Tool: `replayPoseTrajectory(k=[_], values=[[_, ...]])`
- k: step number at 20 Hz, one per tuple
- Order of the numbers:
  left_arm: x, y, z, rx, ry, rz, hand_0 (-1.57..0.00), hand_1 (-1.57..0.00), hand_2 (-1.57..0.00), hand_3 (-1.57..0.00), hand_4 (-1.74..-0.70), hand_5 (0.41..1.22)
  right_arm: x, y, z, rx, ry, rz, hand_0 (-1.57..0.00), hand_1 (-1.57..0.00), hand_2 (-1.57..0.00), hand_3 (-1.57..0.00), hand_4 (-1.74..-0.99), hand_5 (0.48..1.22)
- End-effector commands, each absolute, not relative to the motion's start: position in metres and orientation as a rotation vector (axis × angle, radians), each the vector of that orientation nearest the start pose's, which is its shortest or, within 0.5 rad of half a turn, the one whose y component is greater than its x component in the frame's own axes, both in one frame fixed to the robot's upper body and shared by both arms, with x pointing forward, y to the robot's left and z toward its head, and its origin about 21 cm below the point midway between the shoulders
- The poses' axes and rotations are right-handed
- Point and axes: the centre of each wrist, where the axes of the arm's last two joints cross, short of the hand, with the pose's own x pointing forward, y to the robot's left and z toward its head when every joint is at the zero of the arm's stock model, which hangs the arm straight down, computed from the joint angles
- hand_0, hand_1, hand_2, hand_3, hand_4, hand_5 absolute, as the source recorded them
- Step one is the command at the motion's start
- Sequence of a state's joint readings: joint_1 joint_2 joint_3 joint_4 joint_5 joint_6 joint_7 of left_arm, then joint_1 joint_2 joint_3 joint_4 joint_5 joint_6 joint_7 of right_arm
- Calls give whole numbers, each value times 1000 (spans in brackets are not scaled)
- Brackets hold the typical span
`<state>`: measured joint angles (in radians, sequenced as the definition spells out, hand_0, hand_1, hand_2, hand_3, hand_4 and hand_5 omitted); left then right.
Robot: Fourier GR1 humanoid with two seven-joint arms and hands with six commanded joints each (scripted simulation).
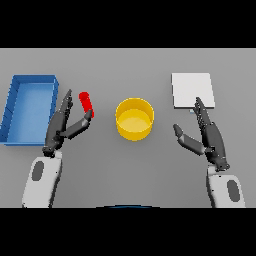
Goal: Pick up the red beaker and tilt it to pour out 1 green nut into yellow bowl. Pick up the yellow bowl and place it on the metallic measuring scale.
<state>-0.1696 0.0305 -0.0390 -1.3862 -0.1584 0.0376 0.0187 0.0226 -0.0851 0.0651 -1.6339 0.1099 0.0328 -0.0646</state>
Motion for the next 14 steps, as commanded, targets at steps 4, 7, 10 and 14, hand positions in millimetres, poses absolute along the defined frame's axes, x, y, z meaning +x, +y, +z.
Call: replayPoseTrajectory(k=[4,7,10,14], values=[[314,201,-10,94,-1531,-206,1,1,1,1,-1228,636,240,-232,10,-78,-1664,222,1,1,1,1,-1298,628],[326,193,-15,116,-1529,-231,1,1,1,1,-1222,633,241,-229,11,-93,-1654,223,1,1,1,1,-1300,631],[338,190,-17,146,-1534,-257,1,1,1,1,-1231,647,245,-235,9,-112,-1653,226,1,1,1,1,-1300,638],[349,185,-24,117,-1552,-252,1,1,1,1,-1290,686,247,-239,11,-115,-1648,223,1,1,1,1,-1300,646]])
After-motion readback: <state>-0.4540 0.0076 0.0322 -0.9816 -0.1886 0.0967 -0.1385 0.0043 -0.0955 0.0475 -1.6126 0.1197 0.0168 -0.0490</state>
